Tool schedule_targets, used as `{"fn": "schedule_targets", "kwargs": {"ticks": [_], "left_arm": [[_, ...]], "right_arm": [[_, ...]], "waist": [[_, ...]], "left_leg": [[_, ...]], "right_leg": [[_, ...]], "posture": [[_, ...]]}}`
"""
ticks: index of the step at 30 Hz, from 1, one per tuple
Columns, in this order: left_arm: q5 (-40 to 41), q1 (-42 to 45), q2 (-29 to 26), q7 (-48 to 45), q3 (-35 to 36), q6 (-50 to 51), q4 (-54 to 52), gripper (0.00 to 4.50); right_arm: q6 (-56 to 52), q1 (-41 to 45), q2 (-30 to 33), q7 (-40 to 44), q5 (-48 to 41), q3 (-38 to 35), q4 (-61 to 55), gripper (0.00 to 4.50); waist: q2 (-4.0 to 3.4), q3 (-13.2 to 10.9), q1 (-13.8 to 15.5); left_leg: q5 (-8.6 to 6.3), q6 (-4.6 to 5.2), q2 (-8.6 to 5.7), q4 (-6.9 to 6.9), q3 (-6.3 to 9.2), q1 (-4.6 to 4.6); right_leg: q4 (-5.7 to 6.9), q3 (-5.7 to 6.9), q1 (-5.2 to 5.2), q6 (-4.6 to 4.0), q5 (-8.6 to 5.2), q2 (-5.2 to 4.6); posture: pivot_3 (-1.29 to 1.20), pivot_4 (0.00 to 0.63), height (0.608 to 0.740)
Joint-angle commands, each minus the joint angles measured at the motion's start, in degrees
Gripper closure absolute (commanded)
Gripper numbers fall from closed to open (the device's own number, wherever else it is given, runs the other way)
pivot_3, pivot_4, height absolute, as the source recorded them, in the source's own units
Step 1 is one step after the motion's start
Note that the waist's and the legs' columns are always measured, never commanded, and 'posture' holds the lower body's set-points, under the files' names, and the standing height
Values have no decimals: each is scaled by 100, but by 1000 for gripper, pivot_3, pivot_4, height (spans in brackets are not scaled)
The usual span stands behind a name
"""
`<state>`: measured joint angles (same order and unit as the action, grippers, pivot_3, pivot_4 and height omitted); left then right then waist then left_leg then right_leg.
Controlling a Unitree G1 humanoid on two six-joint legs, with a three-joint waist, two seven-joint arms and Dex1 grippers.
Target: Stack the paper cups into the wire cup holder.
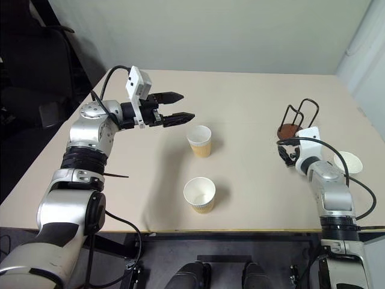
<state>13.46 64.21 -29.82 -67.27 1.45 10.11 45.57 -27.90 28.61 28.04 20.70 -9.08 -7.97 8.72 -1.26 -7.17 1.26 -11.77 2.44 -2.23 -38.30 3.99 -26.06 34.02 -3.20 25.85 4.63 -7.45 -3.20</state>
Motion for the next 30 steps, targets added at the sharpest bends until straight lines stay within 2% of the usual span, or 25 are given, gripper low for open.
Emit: {"fn": "schedule_targets", "kwargs": {"ticks": [1, 9, 19, 24, 30], "left_arm": [[1, 192, -44, -13, 85, -108, 1, 57], [105, 191, 16, -129, 95, 16, -116, 57], [417, 469, 462, -1516, -220, 437, -401, 57], [199, 693, 618, -1547, -321, 113, 11, 57], [221, 565, 536, -1533, -276, 78, -1, 57]], "right_arm": [[156, 124, 85, -29, 13, -140, -92, 907], [274, 209, 183, -16, 17, -211, 104, 907], [40, -49, 555, -103, -63, -585, -343, 907], [-166, 72, 582, -148, 20, -526, -537, 907], [-278, 372, 394, -190, 35, -348, -512, 907]], "waist": [[0, 0, 0], [0, 0, -3], [0, 0, 29], [0, 0, -10], [0, 0, -35]], "left_leg": [[0, 0, 0, 0, 0, 0], [-1, -2, 0, 0, 0, 0], [-7, -3, 0, 0, 0, -2], [-5, 1, 4, 1, -1, 2], [4, 12, 3, 1, -2, 2]], "right_leg": [[0, 0, 0, -1, 0, 0], [1, 0, 0, -6, -3, 0], [-1, 0, 0, -3, -2, -2], [0, 0, -1, 19, 11, 0], [1, -3, 0, 23, 13, 0]], "posture": [[0, 150, 740], [0, 150, 740], [0, 150, 740], [0, 150, 740], [0, 150, 740]]}}
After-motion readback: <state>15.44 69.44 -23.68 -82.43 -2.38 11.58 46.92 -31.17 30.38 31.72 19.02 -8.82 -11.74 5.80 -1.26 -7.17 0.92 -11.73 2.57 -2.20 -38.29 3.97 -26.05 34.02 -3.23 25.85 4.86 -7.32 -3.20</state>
